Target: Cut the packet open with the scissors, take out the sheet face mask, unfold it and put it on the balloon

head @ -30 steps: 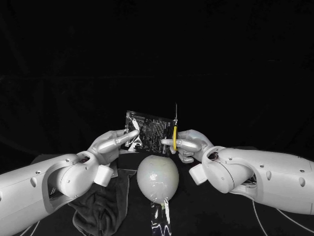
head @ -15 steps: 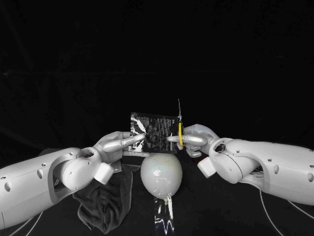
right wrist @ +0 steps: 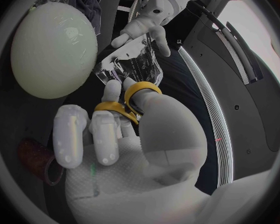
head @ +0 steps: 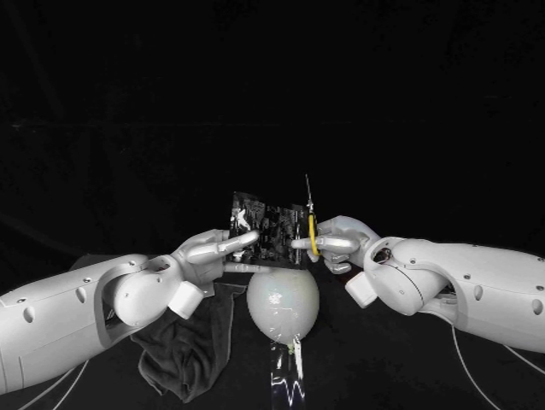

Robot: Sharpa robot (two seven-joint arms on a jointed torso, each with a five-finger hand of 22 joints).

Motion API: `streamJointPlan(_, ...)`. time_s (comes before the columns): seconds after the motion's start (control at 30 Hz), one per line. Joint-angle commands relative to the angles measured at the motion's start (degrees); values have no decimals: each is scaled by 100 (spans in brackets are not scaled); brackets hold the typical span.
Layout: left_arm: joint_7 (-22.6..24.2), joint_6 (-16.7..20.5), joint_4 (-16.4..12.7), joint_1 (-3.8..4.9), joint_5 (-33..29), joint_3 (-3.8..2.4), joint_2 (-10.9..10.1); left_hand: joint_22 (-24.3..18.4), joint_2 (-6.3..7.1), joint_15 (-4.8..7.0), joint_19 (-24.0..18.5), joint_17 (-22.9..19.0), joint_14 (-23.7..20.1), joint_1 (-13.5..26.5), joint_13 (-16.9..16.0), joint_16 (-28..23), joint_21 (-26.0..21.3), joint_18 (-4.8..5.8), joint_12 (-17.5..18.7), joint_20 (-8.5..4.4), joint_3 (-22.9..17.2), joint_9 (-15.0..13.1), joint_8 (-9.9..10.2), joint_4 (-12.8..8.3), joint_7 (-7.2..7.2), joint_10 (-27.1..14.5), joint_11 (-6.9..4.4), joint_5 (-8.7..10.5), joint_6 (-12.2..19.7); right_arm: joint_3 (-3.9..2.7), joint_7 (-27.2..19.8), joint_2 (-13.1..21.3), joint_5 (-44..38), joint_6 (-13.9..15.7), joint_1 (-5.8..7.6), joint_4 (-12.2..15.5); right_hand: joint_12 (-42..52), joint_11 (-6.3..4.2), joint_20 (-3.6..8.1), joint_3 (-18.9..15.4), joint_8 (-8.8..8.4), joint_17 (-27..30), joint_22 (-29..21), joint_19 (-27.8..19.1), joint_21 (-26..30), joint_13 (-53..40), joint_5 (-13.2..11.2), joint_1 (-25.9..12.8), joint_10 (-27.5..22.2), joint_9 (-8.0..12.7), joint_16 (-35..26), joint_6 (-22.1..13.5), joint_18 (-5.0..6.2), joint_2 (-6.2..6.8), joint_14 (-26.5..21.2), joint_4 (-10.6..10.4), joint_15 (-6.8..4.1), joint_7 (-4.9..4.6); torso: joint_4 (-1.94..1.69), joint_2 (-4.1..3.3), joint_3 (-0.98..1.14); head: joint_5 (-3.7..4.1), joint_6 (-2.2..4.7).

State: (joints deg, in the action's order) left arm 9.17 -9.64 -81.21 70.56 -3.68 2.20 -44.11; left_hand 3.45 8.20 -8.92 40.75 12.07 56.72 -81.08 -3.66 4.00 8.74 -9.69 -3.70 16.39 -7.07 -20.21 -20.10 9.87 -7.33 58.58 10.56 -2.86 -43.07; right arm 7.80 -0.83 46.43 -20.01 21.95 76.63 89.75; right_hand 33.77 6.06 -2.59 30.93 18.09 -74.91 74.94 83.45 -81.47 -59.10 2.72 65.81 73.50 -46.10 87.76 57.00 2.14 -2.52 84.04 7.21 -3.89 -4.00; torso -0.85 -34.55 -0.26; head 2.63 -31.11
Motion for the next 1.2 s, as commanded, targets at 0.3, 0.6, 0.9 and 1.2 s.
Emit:
streamJointPlan(0.3,383,-105,81,17,-269,2,137,-58,9,-144,-985,-112,-457,-213,9,-39,-347,78,6,15,352,190,281,100,-248,-291,104,21,48,14,117,-101,-226,-261,15,-7,2864,-708,42,718,37,-1149,1066,-3,42,-9,19,66,1311,-11,14,9,31,-160,513,132,-44,29,-1,-5,-3,-11,-15)
streamJointPlan(0.6,161,501,126,26,93,3,147,-43,-93,-217,-883,-173,-684,-567,6,-16,-321,161,19,30,671,334,501,228,-824,-674,232,8,288,15,71,-50,-263,-189,29,164,2873,-708,41,724,38,-1155,1065,-6,45,-17,19,62,1313,-16,17,9,32,-158,514,135,-43,29,3,3,-1,-10,-19)
streamJointPlan(0.9,-56,564,128,29,341,3,143,-1,-160,-215,-486,-168,-636,-741,6,22,-212,96,19,23,686,395,569,267,-859,-740,255,7,341,14,44,3,-275,-74,49,195,2879,-708,41,731,39,-1159,1065,-6,46,-22,19,58,1313,-21,19,9,32,-156,515,139,-43,29,-4,2,-2,-18,-32)
streamJointPlan(1.2,-158,485,128,29,309,4,163,61,-199,-163,222,-140,-472,-831,-5,98,-16,-32,-6,17,731,366,531,382,-820,-674,214,6,152,14,41,-33,-277,-31,57,219,2892,-708,41,743,40,-1170,1069,1,38,-33,19,54,1315,-29,25,8,30,-153,518,145,-42,29,-3,1,0,-10,-41)
